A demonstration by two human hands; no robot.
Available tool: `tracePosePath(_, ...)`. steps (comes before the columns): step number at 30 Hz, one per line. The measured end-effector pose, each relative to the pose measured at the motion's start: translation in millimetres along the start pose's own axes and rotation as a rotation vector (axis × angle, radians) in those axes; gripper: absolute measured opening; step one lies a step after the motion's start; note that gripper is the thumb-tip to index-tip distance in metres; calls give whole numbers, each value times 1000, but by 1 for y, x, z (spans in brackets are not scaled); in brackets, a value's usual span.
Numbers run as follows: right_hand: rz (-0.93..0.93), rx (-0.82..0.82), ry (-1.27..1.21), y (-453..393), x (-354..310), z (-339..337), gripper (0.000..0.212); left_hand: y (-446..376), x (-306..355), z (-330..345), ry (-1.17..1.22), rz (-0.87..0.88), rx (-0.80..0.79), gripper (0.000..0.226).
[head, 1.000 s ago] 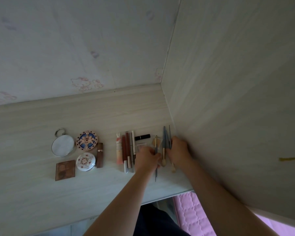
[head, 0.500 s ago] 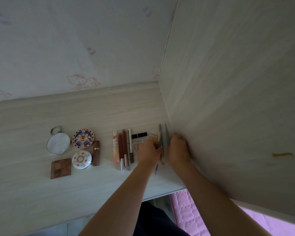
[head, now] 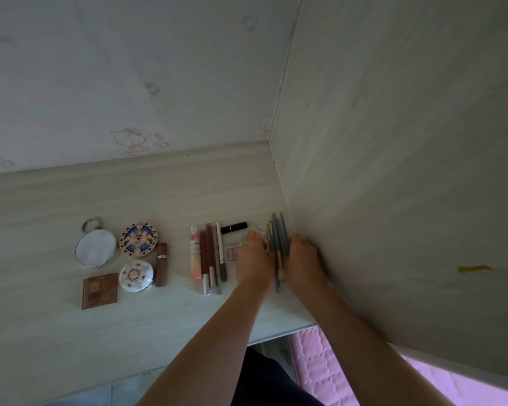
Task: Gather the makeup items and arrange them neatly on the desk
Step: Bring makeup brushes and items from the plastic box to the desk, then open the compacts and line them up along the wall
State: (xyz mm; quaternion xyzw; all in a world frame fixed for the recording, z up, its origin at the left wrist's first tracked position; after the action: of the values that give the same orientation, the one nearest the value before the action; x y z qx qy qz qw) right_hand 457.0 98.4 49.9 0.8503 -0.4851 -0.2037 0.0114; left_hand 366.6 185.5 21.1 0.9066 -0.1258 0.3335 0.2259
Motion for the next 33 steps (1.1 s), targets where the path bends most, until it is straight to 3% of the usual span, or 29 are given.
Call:
tracePosePath(5,-32,-28,65,2,-5,0,17,1,0,-5,-92,83,-33,12)
tracePosePath(9,-90,-22,120,5,-16,-8,22,2,1,-21,-154,162,-35,23)
tracePosePath(21,-413,-1,152,26,-76,-21,29,22,-31,-137,-252,322,214,25)
tracePosePath(27,-561,-20,125,46,-137,-4,29,26,-74,-200,-267,267,374,23)
tracePosePath(33,-669,-81,214,71,-197,30,41,18,-122,-242,-304,189,414,16)
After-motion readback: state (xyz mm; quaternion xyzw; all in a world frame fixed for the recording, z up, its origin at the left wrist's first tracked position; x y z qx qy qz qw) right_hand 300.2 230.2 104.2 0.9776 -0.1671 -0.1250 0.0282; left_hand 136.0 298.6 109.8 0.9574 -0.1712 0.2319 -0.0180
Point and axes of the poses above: each hand's wrist, its own y-axis away from the middle knuckle, its own z-axis out of the palm, x = y × z, the point moved 10 cm from there along -y, towards the middle knuckle, and after that the axes turned 10 degrees about x, right-handed, at the moved point
